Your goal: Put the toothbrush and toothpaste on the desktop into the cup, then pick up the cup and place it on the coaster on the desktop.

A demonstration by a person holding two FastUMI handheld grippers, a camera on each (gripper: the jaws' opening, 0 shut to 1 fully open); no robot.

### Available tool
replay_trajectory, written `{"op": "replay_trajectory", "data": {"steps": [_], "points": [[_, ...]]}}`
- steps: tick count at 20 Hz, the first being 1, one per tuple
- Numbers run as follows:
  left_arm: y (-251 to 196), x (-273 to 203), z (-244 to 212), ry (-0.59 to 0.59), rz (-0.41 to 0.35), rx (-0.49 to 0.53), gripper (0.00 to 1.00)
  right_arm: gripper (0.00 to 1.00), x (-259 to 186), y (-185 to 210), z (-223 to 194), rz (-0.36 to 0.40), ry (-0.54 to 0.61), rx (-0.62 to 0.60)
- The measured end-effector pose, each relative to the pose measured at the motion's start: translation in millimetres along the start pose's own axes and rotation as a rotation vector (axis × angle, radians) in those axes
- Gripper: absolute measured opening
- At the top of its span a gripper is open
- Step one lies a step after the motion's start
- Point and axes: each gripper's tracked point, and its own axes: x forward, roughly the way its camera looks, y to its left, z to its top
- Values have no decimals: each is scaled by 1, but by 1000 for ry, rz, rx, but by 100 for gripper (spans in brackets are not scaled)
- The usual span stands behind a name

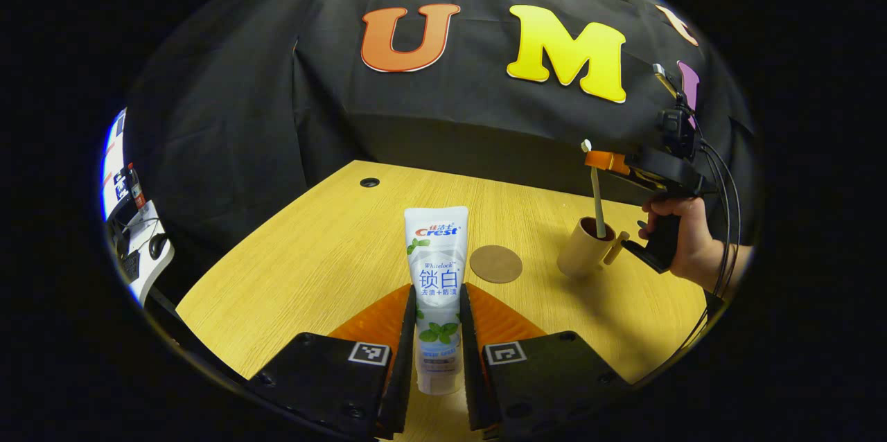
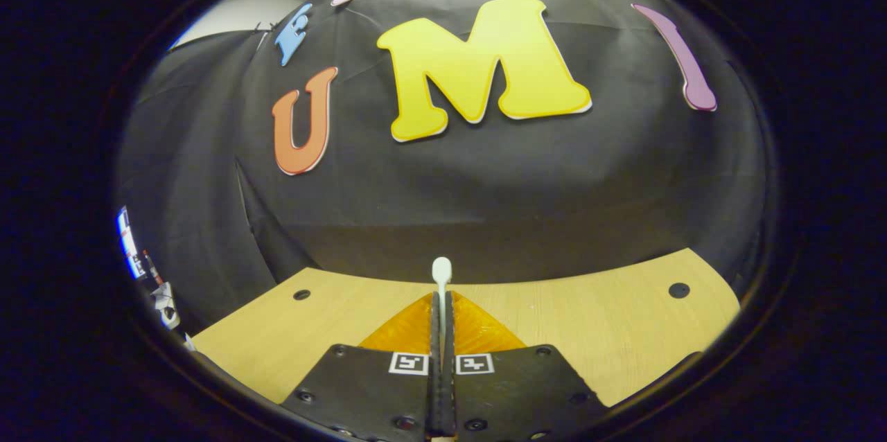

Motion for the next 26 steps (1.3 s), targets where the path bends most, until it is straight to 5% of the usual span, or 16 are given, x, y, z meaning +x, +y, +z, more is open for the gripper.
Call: {"op": "replay_trajectory", "data": {"steps": [9,15,18,19,22,26], "points": [[-26,7,8,1,-41,31,36,2,-17,-12,-21,-22,14,-17],[-43,11,16,-20,-71,35,36,13,-41,-22,-21,-24,14,-8],[-57,15,24,-37,-91,29,36,28,-61,-33,-11,-39,9,0],[-61,15,26,-45,-97,27,36,23,-67,-37,-8,-44,4,-2],[-72,15,35,-61,-111,15,36,45,-74,-46,-7,-51,36,-12],[-72,9,47,-88,-101,12,36,51,-61,-54,-25,-72,203,-7]]}}
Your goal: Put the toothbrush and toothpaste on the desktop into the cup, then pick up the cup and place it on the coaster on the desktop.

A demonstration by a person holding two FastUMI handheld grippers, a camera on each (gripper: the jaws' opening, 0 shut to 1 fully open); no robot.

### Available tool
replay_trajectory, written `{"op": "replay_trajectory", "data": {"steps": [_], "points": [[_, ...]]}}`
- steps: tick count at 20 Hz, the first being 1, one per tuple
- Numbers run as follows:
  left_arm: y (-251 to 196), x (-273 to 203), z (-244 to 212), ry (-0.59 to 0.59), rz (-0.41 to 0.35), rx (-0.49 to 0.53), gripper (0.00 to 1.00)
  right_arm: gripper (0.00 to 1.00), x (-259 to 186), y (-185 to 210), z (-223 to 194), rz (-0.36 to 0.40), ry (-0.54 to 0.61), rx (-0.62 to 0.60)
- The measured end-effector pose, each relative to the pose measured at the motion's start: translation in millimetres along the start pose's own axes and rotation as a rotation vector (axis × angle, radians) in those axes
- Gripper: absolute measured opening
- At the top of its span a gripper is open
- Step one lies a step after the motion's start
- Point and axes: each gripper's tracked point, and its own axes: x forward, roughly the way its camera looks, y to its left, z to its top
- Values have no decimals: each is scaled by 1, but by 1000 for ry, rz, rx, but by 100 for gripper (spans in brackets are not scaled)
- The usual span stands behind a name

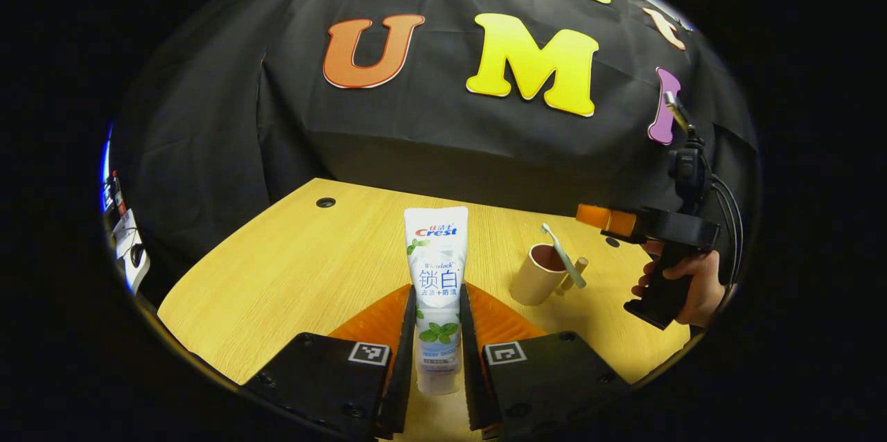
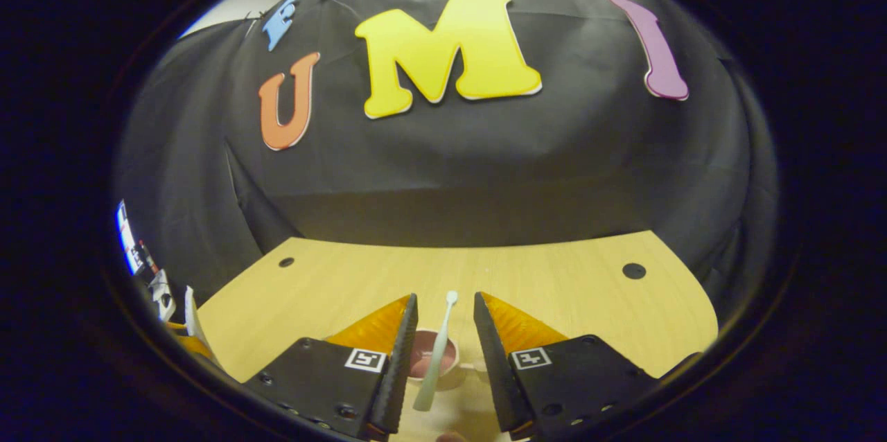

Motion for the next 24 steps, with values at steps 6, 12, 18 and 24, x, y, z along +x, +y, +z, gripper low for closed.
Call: {"op": "replay_trajectory", "data": {"steps": [6,12,18,24], "points": [[15,3,14,-18,47,-20,43,61,34,6,-14,-35,179,-19],[29,11,17,-7,75,-43,36,60,65,6,-32,-89,308,-13],[41,15,15,8,96,-53,36,61,83,0,-46,-117,399,9],[47,13,13,15,107,-57,36,18,94,-3,-49,-137,418,104]]}}
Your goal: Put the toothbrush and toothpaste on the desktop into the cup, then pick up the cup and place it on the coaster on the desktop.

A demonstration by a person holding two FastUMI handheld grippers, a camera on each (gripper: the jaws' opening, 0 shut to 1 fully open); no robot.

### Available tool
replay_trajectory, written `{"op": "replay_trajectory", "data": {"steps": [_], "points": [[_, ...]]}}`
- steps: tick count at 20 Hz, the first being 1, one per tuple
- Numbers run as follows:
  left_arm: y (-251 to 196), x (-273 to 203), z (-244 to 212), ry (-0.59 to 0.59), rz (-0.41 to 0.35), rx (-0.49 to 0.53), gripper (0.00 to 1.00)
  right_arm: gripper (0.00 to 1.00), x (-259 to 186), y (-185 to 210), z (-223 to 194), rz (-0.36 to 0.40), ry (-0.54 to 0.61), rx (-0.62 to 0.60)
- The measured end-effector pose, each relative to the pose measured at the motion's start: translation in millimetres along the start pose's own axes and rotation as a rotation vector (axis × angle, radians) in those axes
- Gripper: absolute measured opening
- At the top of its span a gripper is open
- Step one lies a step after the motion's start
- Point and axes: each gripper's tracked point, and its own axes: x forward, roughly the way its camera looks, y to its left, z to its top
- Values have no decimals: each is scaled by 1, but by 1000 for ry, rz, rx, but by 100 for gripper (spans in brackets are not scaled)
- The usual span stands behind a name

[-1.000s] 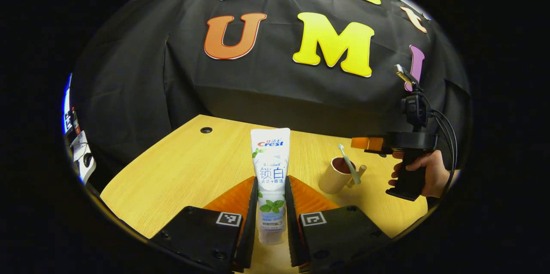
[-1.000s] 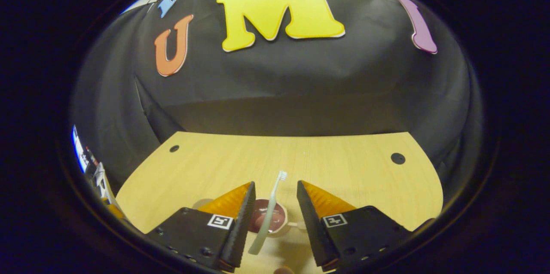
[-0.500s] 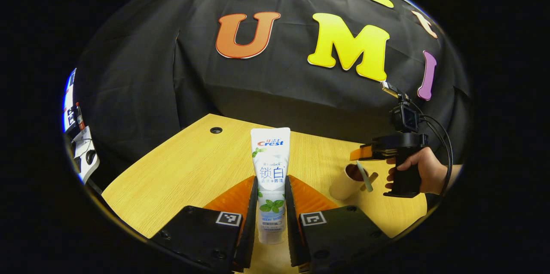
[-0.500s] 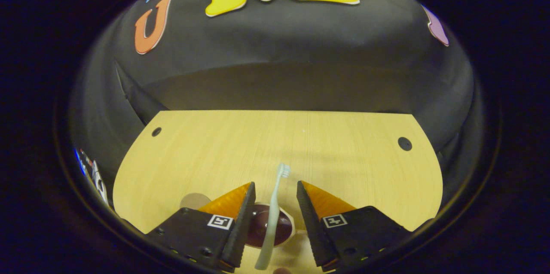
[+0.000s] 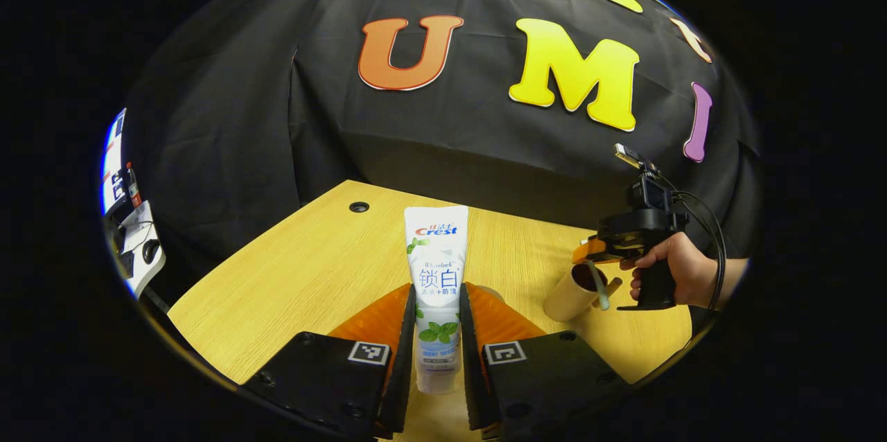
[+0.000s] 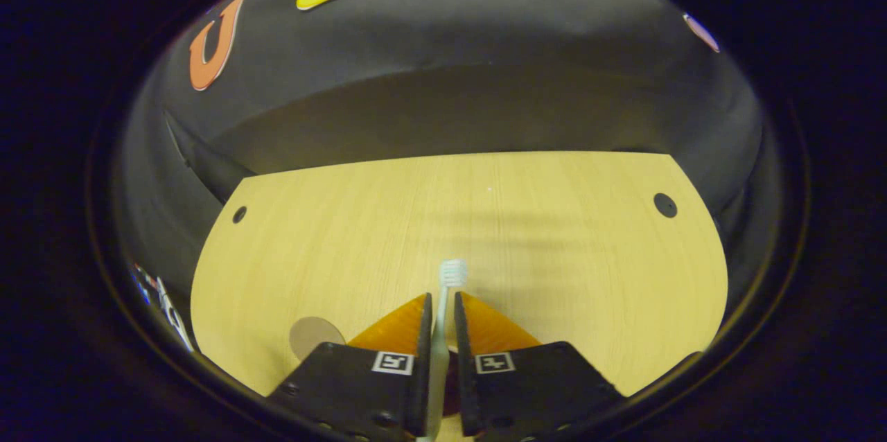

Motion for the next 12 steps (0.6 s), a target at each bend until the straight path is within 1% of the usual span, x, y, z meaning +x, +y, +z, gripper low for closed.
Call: {"op": "replay_trajectory", "data": {"steps": [1,3,4,5,7,9,12], "points": [[0,1,-1,3,-1,-3,36,10,-3,3,-3,13,7,13],[-2,0,-2,8,-6,-5,36,2,-3,4,-4,27,12,22],[-3,0,-2,9,-10,-4,36,2,-2,4,-3,36,5,31],[-4,-1,-3,9,-13,-3,36,0,-10,6,1,57,-1,48],[-4,-2,-3,10,-19,-3,36,0,-20,7,13,80,-43,70],[-4,-4,-3,0,-17,3,36,0,-30,6,27,99,-107,87],[-7,-8,-1,-7,-29,11,36,0,-48,3,50,106,-212,54]]}}
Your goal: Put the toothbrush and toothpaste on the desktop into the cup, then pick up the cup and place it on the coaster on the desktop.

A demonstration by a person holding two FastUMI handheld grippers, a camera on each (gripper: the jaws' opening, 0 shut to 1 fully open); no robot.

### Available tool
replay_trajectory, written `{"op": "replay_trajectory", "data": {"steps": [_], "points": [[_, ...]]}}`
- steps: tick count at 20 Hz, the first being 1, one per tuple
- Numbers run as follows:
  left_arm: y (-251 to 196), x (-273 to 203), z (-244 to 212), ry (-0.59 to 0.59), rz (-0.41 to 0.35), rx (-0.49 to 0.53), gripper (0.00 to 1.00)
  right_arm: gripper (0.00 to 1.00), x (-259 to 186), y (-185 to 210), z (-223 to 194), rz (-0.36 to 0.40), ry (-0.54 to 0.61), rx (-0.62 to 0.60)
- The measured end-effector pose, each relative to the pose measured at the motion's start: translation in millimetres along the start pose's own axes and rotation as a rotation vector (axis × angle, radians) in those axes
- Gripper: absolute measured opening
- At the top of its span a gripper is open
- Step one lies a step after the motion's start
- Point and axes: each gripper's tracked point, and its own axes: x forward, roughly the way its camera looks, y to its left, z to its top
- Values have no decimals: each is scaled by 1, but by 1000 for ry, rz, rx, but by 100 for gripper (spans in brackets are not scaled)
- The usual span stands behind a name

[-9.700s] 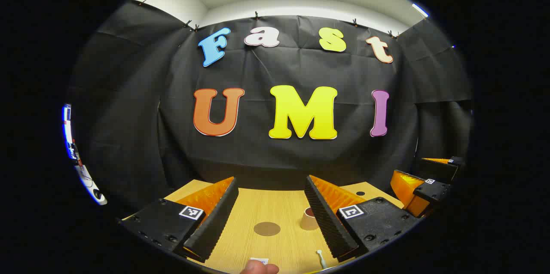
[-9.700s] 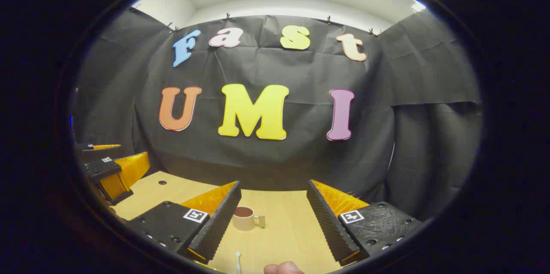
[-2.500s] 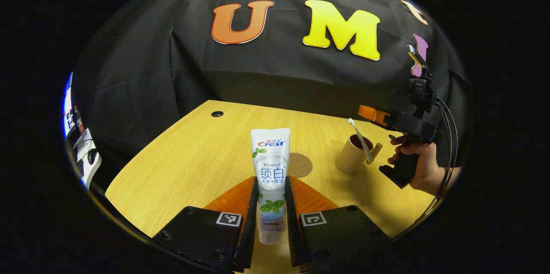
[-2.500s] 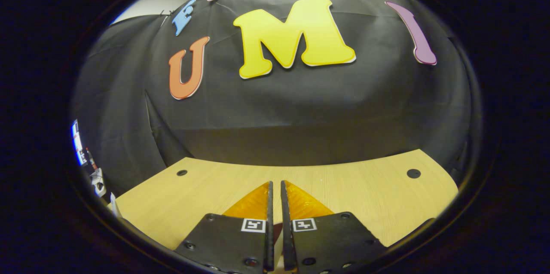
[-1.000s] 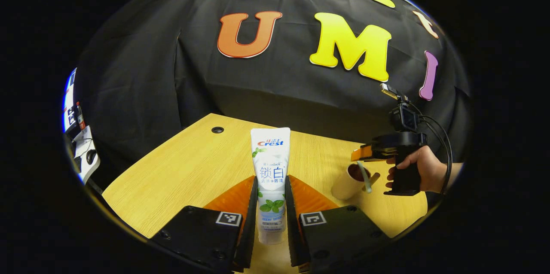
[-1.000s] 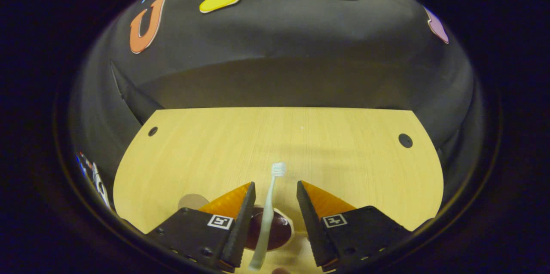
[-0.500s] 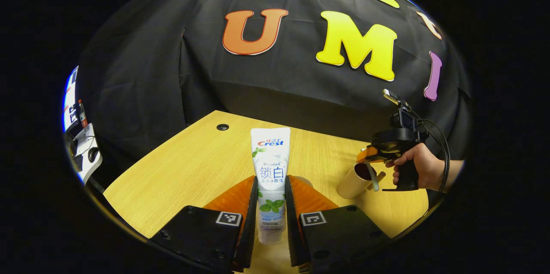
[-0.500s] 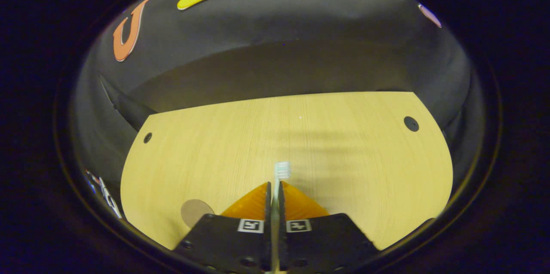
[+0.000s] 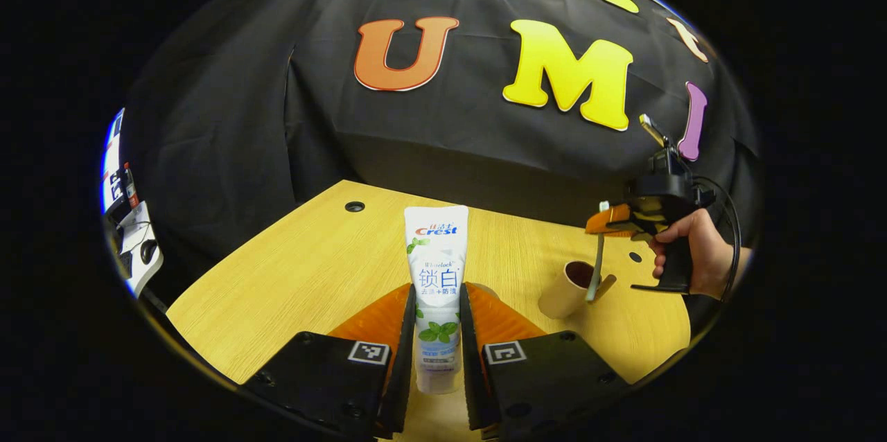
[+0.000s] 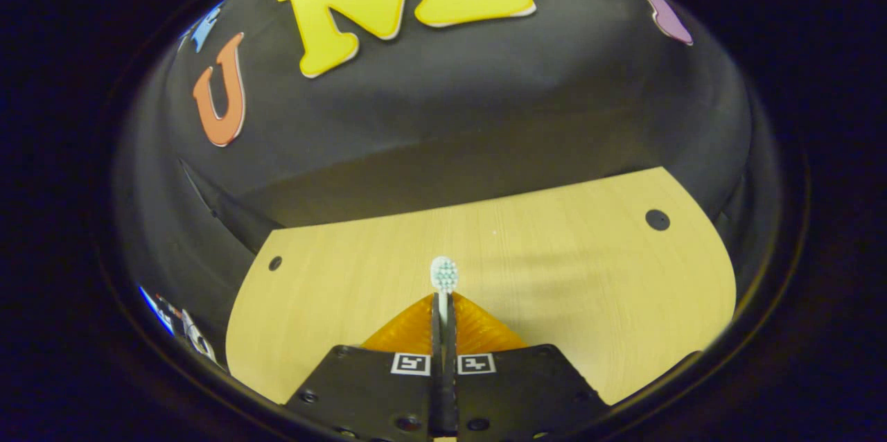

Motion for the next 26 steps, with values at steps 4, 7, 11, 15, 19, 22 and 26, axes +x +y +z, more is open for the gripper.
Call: {"op": "replay_trajectory", "data": {"steps": [4,7,11,15,19,22,26], "points": [[0,-4,1,-8,-13,12,36,0,-13,8,27,24,-112,-78],[-1,-4,2,-17,-21,35,36,0,-15,13,39,6,-215,-155],[-4,-4,-7,-3,-34,47,35,0,9,19,12,18,-262,-223],[-7,-4,-6,-2,-48,65,35,0,14,8,-34,4,-260,-252],[-17,0,4,-25,-70,87,35,6,5,-4,-51,-10,-242,-260],[-27,4,17,-53,-86,98,36,32,-8,-13,-49,-14,-236,-236],[-55,17,40,-134,-128,103,35,53,-39,-17,-38,1,-262,-217]]}}
